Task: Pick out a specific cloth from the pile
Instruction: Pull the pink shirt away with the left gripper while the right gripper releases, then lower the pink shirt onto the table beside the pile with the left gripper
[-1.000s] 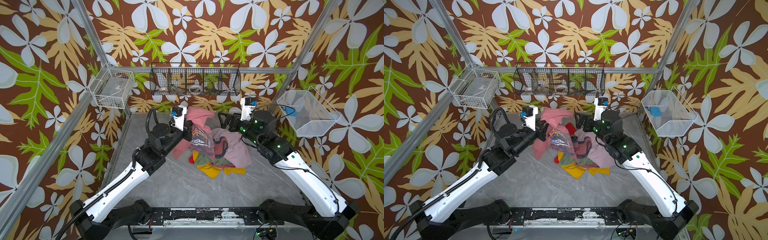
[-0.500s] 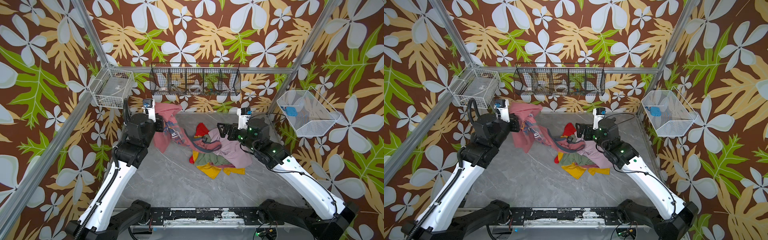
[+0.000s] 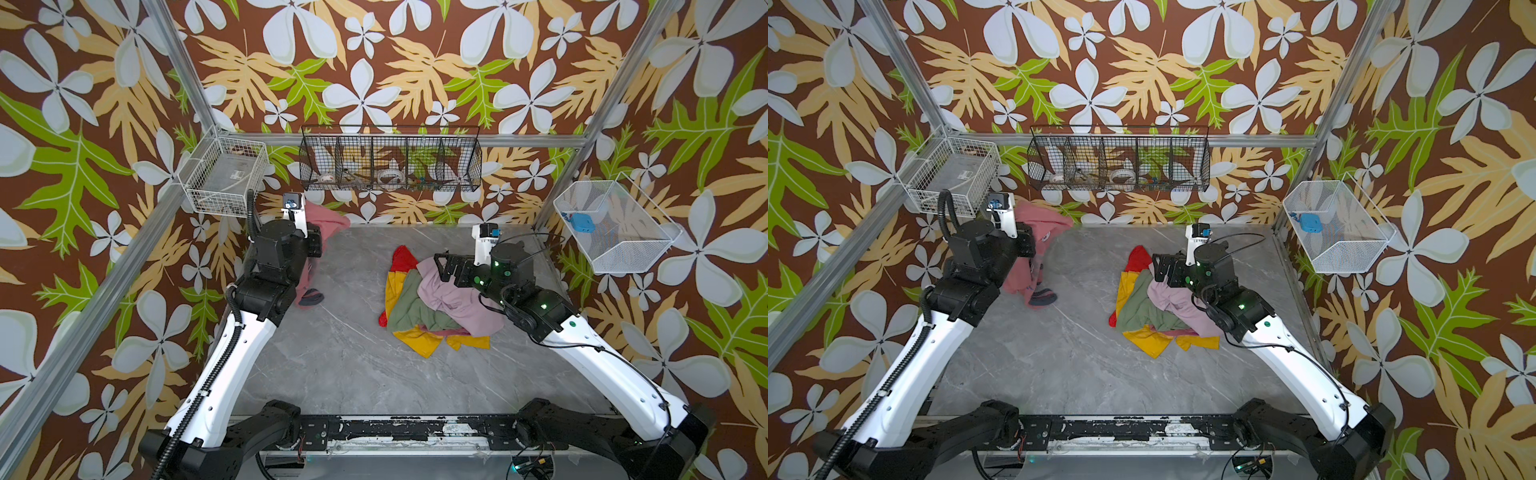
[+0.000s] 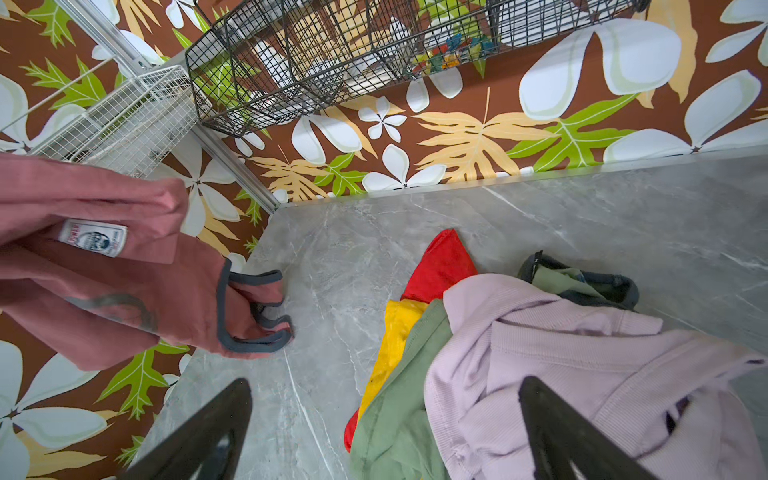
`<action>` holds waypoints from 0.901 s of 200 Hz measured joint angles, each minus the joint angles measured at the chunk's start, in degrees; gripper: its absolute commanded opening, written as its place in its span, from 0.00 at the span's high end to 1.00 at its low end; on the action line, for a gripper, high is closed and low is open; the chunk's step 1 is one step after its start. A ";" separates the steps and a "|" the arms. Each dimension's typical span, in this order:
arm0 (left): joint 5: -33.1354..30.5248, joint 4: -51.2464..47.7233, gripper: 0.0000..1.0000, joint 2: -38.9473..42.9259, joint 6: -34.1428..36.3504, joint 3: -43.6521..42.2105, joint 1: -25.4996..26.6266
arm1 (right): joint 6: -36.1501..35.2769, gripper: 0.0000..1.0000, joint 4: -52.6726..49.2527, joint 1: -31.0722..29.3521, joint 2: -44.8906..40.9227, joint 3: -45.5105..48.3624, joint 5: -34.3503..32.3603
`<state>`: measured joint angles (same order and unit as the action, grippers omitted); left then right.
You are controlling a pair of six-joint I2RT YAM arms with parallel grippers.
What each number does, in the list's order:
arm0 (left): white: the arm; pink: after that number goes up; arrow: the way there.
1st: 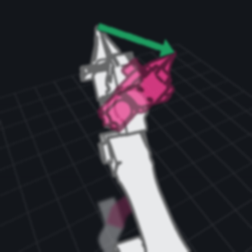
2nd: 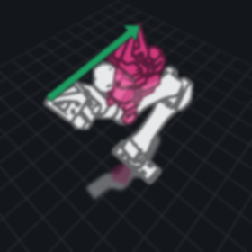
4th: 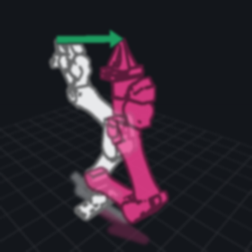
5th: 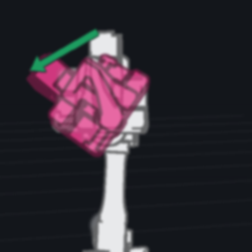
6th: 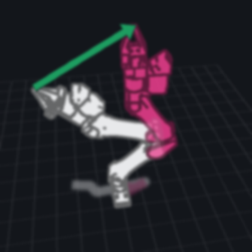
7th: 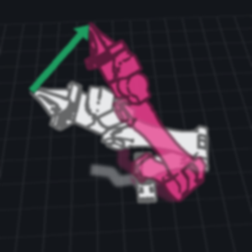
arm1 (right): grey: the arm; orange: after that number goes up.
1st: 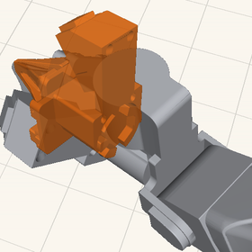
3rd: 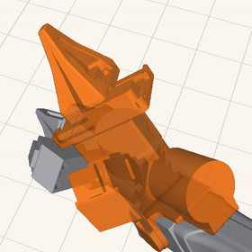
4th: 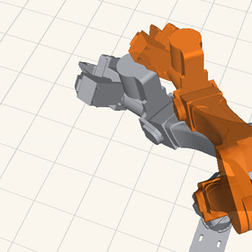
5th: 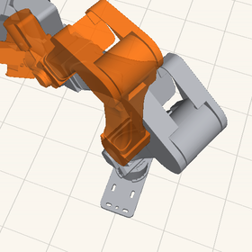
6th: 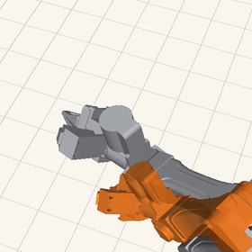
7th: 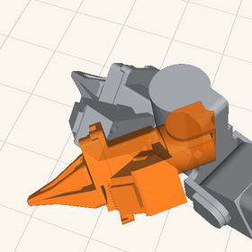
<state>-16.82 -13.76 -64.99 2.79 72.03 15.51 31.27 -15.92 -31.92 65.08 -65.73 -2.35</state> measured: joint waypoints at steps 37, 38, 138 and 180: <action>-0.68 0.37 1.00 1.16 -1.25 -5.90 -0.09 | -0.02 0.04 0.04 0.00 -1.25 1.29 -0.66; -0.68 0.39 1.00 1.27 -1.27 -6.12 -0.09 | -0.02 0.05 0.02 0.00 -1.27 1.36 -0.68; 10.64 -1.27 1.00 0.81 -8.98 -14.60 -11.82 | 0.02 0.15 0.02 0.00 -0.24 2.62 0.76; 15.28 2.91 1.00 -1.73 -12.79 -18.21 -16.33 | 0.24 0.18 0.04 0.00 0.52 2.64 1.29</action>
<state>-1.54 -10.85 -66.72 -10.00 53.82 -0.82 31.51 -15.88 -31.92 65.60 -63.09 -1.06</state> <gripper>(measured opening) 0.083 0.828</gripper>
